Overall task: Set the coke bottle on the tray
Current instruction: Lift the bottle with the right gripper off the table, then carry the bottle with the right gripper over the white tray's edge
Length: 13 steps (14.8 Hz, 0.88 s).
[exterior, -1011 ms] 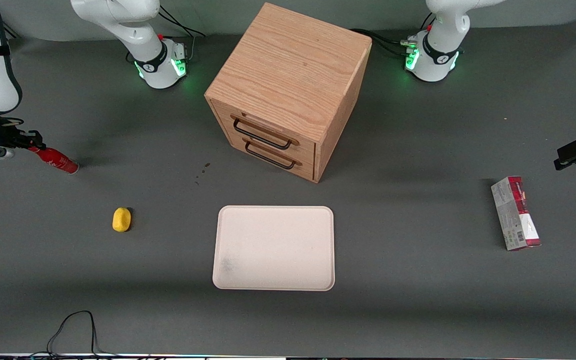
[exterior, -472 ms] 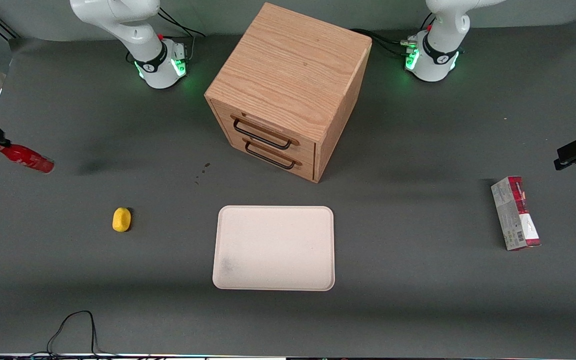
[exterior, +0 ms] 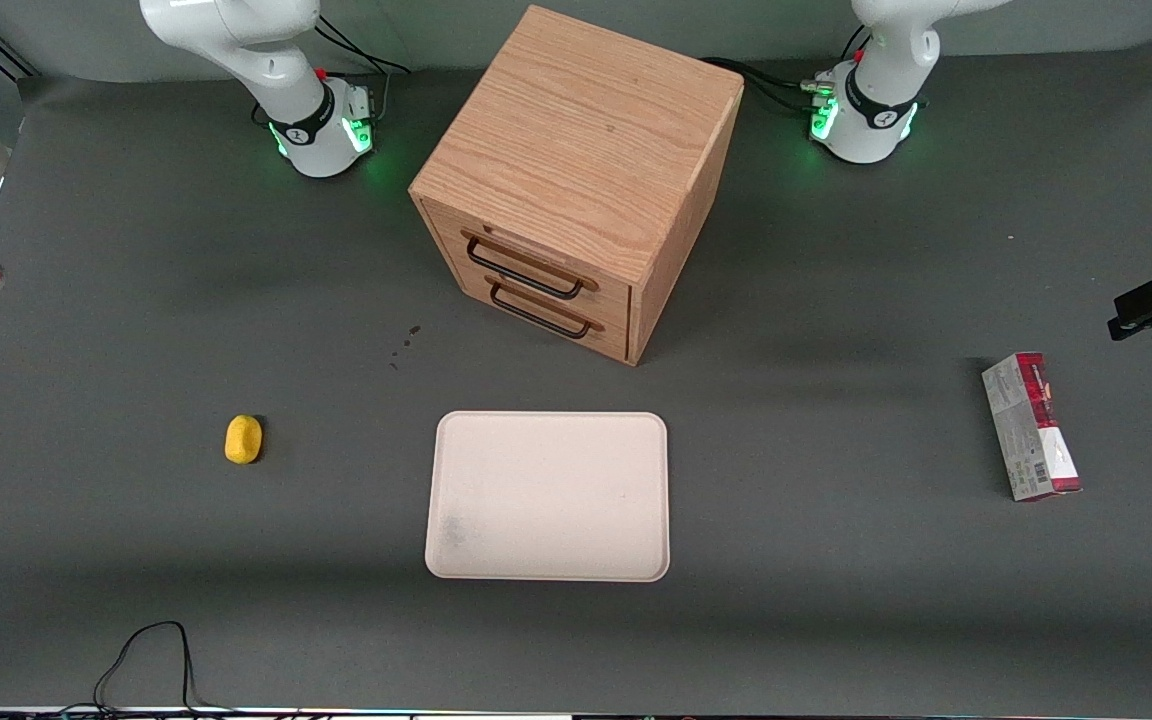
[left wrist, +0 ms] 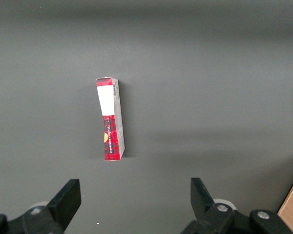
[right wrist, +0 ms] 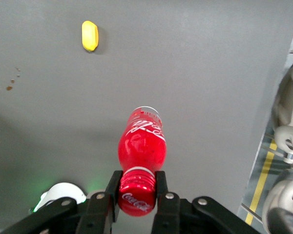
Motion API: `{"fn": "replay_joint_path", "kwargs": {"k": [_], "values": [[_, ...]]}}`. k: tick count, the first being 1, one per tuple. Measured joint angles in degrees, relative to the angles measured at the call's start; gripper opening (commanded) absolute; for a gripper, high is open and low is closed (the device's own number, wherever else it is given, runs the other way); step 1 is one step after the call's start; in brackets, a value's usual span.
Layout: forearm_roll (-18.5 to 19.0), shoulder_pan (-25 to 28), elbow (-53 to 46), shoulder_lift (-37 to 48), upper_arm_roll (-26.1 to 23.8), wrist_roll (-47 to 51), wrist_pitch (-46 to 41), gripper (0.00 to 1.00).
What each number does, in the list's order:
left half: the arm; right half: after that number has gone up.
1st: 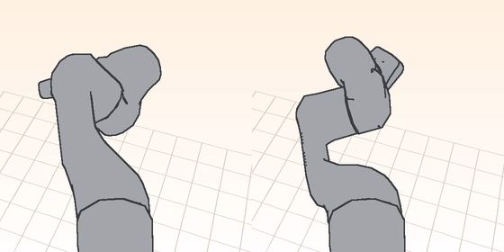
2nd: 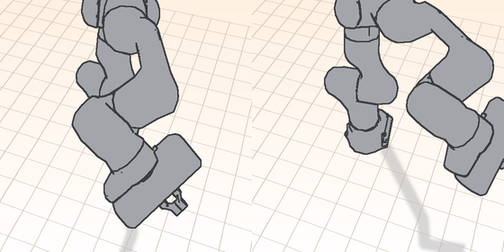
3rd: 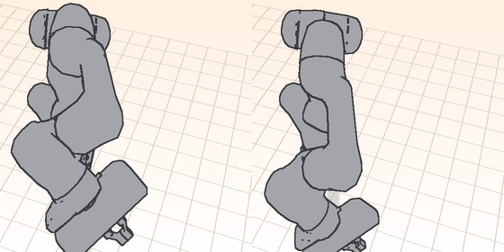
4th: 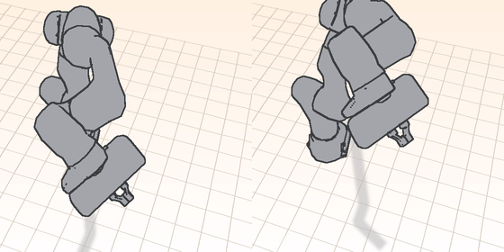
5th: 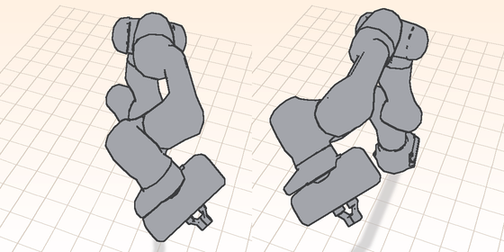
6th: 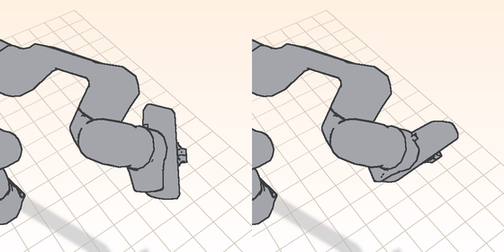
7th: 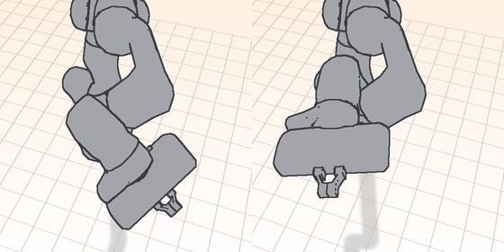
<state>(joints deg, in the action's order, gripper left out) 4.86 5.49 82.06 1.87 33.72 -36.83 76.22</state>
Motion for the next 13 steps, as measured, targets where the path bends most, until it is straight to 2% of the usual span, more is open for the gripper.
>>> {"fn": "replay_joint_path", "kwargs": {"k": [4,8,13], "values": [[-1.52,2.52,-5.5,-1.29,-3.69,0.27,-2.89,0.0],[-9.1,4.7,-15.05,-12.15,-10.24,3.94,-2.85,0.0],[-9.82,5.26,-28.78,-26.73,-27.33,20.26,-2.05,0.0]]}}
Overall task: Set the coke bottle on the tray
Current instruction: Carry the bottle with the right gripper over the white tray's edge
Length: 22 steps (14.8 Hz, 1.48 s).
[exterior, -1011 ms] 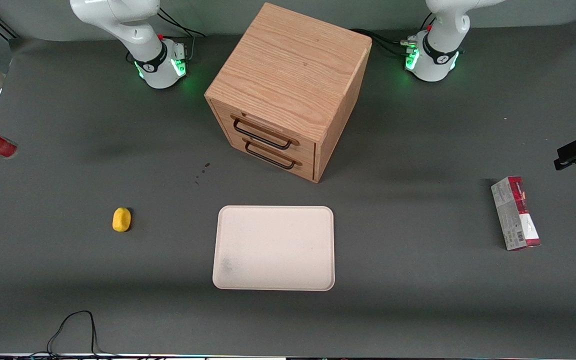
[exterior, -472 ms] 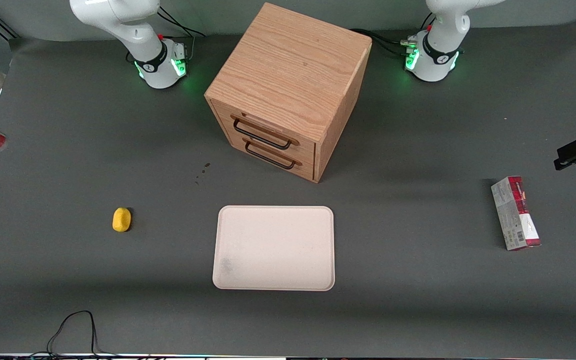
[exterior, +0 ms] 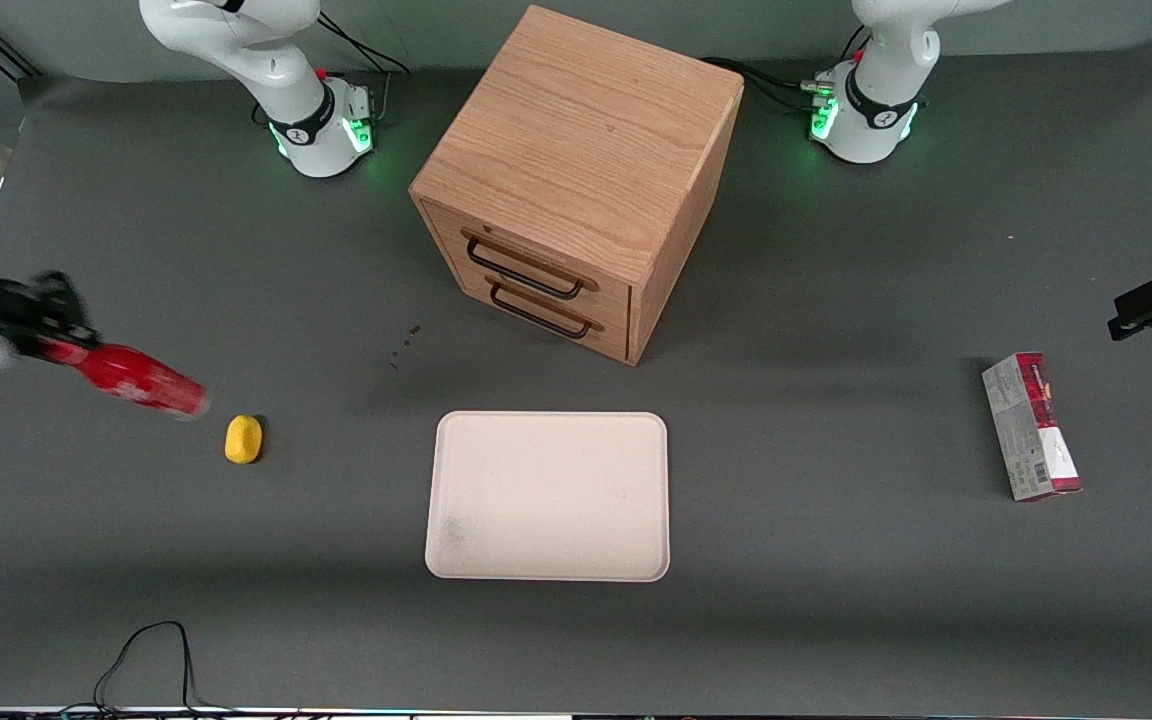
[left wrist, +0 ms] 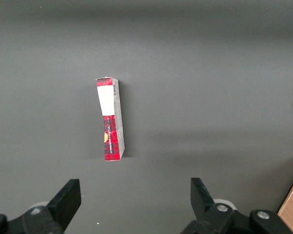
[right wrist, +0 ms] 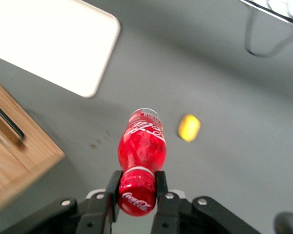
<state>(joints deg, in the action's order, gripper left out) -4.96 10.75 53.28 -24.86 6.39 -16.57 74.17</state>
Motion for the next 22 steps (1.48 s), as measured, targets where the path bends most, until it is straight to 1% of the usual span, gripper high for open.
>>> {"fn": "replay_joint_path", "kwargs": {"k": [1,2,5,7,8,11,13,22], "values": [[0.31,0.81,-2.29,-2.53,-2.42,2.72,0.46,0.0],[1.28,2.35,-3.97,-4.59,-3.71,4.52,1.27,0.0],[4.7,9.55,-6.34,-8.2,-4.24,10.51,3.36,0.0],[5.31,13.47,-6.86,-9.08,-4.43,14.7,3.88,0.0],[5.36,14.47,-6.93,-9.22,-4.87,15.6,4.24,0.0],[5.38,14.69,-6.95,-10.03,-5.65,16.02,5.72,0.0],[5.38,14.28,-6.87,-12.0,-5.71,16.02,8.2,0.0],[5.38,12.26,-6.93,-27.28,-6.25,16.01,22.3,0.0]]}}
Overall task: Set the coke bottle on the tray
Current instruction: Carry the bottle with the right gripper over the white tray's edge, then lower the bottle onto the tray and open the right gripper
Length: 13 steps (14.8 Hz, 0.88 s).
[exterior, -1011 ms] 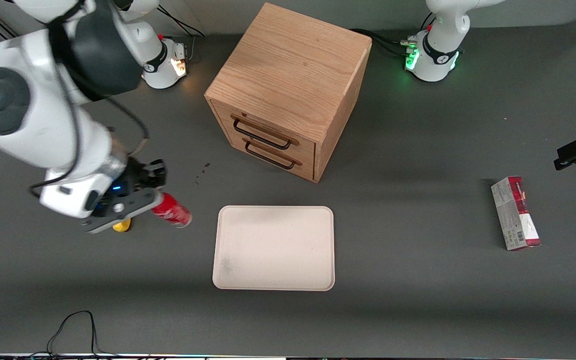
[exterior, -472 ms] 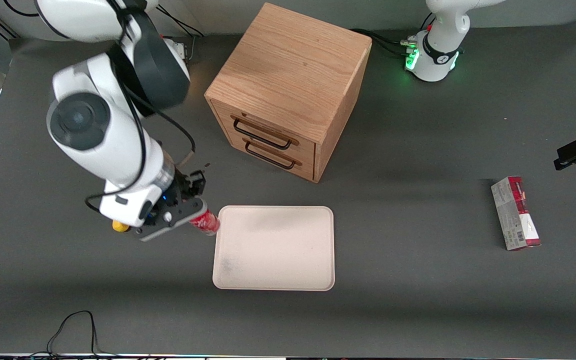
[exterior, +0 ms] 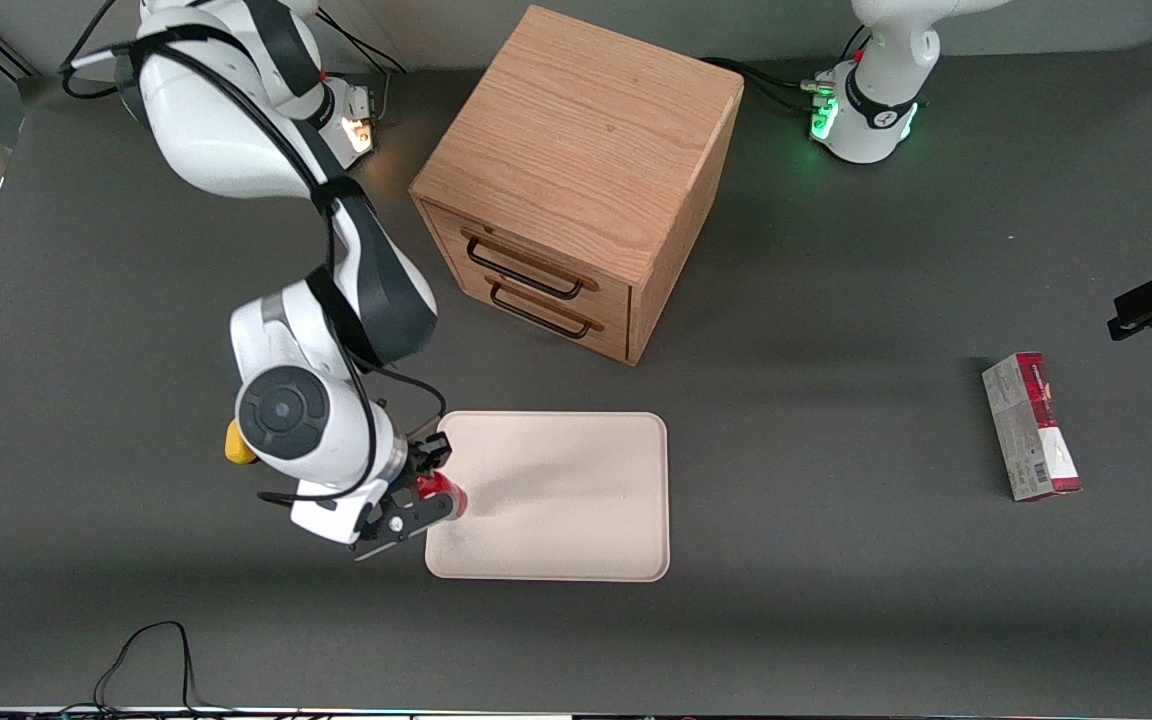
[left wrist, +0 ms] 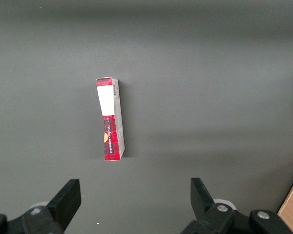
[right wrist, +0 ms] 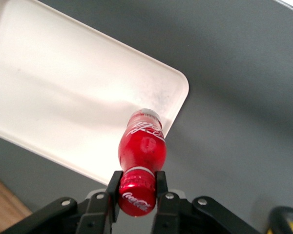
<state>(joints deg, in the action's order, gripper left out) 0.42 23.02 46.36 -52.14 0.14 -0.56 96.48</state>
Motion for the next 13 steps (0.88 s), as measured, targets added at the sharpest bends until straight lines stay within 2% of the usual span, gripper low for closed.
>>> {"fn": "replay_joint_path", "kwargs": {"k": [5,6,7,8,9,13], "values": [[0.0,-0.37,-0.04,-3.59,-0.06,0.0,4.42,0.0],[0.0,-0.37,-0.04,-3.96,-0.1,0.0,4.8,0.15],[0.0,-0.36,-0.06,-4.15,-0.13,0.0,4.91,0.62],[0.0,-0.37,-0.14,-4.15,-0.13,0.0,4.95,0.95],[0.0,-0.36,-0.17,-4.16,-0.14,0.0,4.95,1.0],[0.0,-0.36,-1.52,-3.55,-0.16,0.0,3.87,1.0]]}}
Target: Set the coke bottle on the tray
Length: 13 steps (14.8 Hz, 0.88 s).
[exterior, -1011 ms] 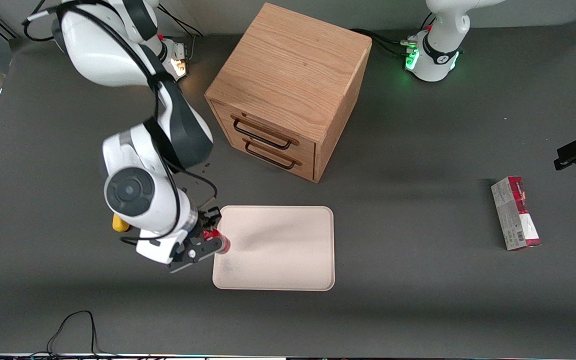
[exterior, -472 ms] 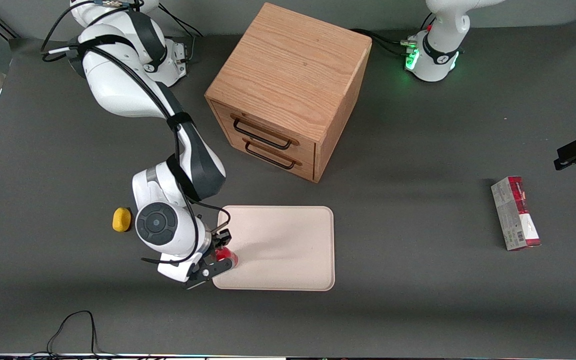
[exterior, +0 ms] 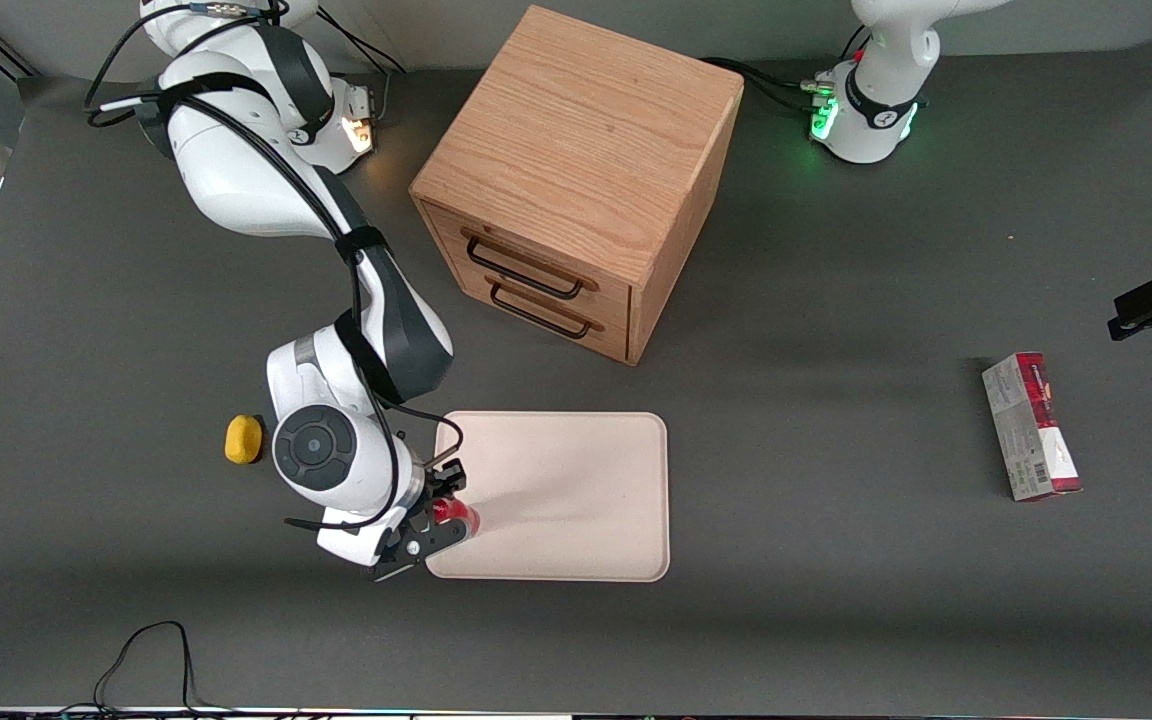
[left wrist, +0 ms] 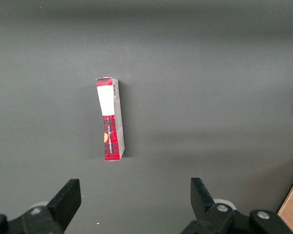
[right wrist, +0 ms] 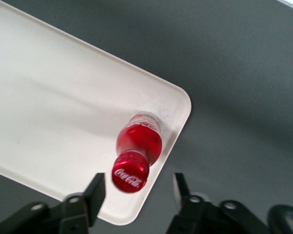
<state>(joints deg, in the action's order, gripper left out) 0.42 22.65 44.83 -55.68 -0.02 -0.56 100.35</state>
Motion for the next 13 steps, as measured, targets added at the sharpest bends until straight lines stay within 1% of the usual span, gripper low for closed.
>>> {"fn": "replay_joint_path", "kwargs": {"k": [3,9,11,13], "values": [[0.0,-0.01,-1.28,3.03,0.01,0.0,-6.45,1.0],[0.1,-0.53,-1.79,13.0,0.84,0.0,-21.44,1.0],[0.33,-0.56,-1.94,16.52,2.49,0.0,-27.55,1.0],[0.38,-0.69,-1.06,20.26,4.87,-0.1,-31.84,1.0]]}}
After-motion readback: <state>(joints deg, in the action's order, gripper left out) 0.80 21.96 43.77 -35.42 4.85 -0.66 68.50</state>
